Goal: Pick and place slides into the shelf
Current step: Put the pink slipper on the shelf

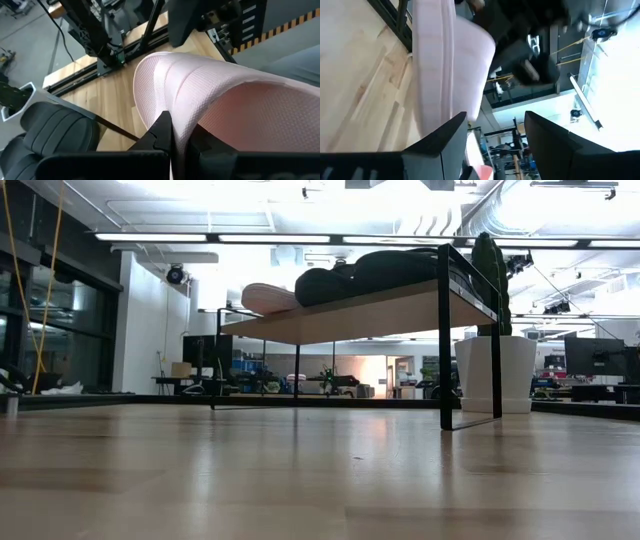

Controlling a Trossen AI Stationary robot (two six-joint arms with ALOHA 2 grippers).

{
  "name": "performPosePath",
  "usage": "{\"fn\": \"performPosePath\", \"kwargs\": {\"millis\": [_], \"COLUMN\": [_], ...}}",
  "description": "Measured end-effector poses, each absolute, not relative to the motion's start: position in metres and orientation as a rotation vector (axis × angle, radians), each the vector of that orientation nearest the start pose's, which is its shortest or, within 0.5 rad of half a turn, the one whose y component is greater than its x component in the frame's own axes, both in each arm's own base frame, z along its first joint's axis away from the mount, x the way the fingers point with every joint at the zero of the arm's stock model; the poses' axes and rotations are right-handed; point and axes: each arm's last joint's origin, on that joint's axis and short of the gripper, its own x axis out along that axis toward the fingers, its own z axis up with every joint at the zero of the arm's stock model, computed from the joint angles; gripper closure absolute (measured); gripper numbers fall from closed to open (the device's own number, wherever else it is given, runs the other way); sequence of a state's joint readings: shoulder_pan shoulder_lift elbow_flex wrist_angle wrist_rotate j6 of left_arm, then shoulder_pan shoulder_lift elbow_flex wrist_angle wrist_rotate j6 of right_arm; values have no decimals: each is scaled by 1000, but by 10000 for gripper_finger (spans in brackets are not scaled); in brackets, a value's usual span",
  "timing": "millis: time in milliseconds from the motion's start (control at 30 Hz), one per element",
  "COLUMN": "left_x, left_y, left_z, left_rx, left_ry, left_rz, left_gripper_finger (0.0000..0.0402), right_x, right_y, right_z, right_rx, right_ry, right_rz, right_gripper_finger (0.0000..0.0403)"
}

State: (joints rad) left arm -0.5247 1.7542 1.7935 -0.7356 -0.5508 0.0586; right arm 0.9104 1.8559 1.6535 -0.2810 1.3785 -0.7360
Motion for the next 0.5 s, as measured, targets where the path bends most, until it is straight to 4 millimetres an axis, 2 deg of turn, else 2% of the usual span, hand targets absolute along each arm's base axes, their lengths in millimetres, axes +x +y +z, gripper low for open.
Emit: {"fn": "performPosePath", "kwargs": {"millis": [267, 500], "left_x": [329, 326], "left_y": [-192, -188], "left_z": [373, 370], "left_rx": [440, 451], "left_ry": [588, 624], "left_rz": [7, 77], "left_gripper_finger": [399, 399], "right_x": [277, 277], "right_y": [300, 301], "right_z": [322, 326], "right_rx": [-1053, -1011], "right_ry": [395, 396], "right_rz": [-277, -213], "right_gripper_finger": [214, 209]}}
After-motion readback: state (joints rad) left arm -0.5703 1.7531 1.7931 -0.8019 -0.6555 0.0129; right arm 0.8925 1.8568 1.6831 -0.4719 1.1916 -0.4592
